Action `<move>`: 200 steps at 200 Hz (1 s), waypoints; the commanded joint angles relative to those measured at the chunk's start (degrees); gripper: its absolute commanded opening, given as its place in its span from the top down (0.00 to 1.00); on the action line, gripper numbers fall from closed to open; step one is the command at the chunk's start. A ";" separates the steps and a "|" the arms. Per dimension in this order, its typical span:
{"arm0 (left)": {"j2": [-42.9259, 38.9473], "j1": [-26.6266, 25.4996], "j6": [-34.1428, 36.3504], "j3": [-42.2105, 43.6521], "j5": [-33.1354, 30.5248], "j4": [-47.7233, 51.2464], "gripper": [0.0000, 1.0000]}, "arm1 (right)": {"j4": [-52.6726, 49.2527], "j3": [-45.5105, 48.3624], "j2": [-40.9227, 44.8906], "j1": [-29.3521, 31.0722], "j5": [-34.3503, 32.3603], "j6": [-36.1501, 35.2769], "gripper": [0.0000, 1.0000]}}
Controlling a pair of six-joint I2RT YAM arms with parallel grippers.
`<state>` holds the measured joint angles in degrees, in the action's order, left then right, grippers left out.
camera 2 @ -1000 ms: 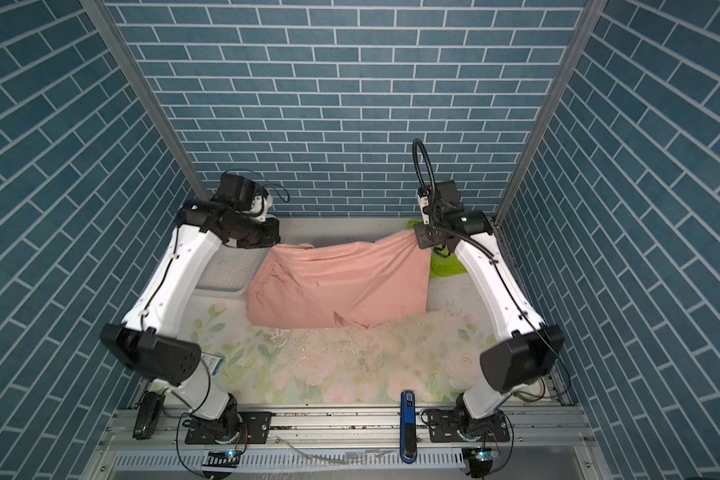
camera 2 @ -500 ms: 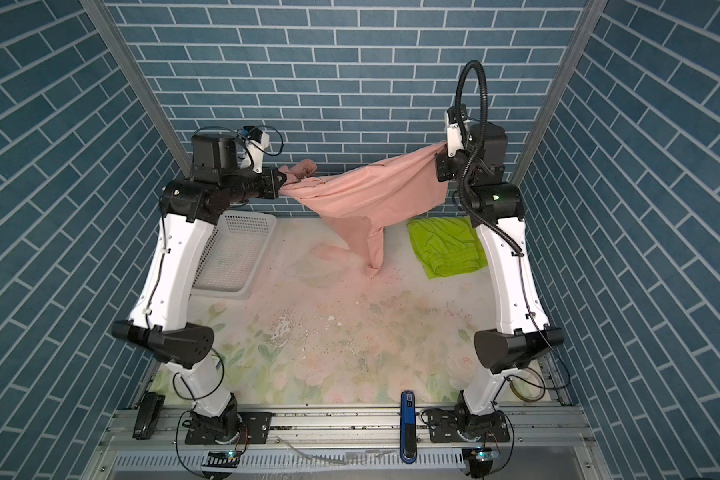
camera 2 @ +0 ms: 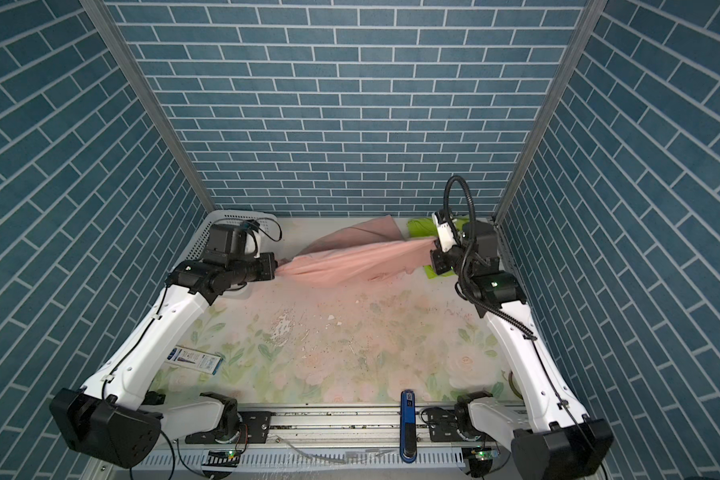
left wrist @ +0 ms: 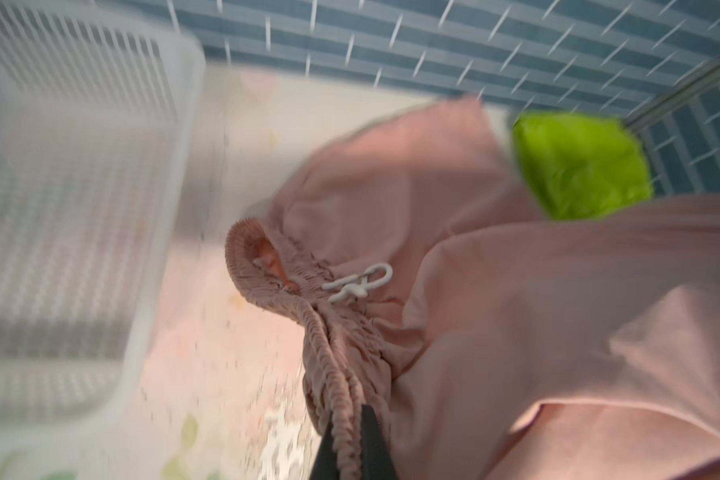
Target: Fold and stack the shorts
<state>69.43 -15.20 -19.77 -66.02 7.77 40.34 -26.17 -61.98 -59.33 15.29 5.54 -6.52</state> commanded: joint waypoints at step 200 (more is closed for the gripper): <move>-38.47 -15.66 -42.97 44.45 1.72 -2.22 0.05 | -16.26 17.20 16.25 6.38 -4.84 25.16 1.00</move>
<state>32.08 -22.55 -53.82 -26.94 8.71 47.59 -43.97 -46.35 -42.41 20.38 2.07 16.29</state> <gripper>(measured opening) 0.968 0.043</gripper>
